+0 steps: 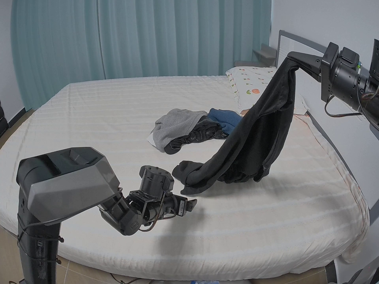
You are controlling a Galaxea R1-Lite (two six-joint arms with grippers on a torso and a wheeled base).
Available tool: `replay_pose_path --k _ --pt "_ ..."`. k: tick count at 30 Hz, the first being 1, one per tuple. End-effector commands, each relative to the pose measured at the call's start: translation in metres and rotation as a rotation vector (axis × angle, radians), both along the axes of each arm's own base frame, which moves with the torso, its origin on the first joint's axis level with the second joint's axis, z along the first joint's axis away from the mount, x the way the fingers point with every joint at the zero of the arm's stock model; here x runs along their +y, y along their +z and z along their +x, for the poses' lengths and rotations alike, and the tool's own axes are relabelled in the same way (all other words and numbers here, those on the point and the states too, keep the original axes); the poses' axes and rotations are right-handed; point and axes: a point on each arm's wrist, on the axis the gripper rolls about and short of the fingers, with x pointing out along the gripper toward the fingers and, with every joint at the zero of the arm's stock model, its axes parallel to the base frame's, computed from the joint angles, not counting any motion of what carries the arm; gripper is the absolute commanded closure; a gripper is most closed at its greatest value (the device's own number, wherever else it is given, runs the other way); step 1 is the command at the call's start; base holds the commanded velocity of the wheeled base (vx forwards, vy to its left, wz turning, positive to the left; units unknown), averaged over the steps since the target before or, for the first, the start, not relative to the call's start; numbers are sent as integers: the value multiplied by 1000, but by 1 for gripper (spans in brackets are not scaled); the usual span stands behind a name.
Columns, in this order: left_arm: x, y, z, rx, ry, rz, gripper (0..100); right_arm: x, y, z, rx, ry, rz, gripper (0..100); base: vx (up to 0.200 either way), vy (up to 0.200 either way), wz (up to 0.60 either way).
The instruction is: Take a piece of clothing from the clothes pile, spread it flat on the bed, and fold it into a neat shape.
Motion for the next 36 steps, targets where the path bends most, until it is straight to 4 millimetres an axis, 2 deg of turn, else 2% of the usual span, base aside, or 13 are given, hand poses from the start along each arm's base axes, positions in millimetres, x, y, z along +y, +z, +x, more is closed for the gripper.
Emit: replay_pose_path --k 1,15,18,19,25,29,32,34,35,36 --pt "-9 -14 14 0 10 -12 0 0 0 0 2 1 -1 100 0 0 0" --pt "-25 -40 45 -41 77 -9 0 -1 -4 0 10 -1 -5 100 0 0 0" --pt "-27 -38 50 -50 81 -17 0 -3 -5 2 16 -10 -5 100 0 0 0" --pt "-27 -38 51 -50 87 -22 100 -3 -5 1 14 -11 -4 100 0 0 0" --pt "-26 -39 45 -12 153 -64 100 -9 -7 3 21 -32 -8 100 0 0 0" --pt "-20 -26 38 -8 173 -79 100 -10 -9 5 29 -38 -10 100 0 0 0" --pt "-10 4 21 7 201 -129 100 -14 -13 8 43 -53 -16 100 0 0 0" --pt "-9 7 20 9 204 -134 100 -14 -14 9 44 -54 -16 100 0 0 0" --pt "-7 25 16 -2 214 -163 100 -16 -15 11 50 -64 -18 100 0 0 0" --pt "-7 25 16 -2 214 -163 100 -16 -15 11 50 -64 -18 100 0 0 0"
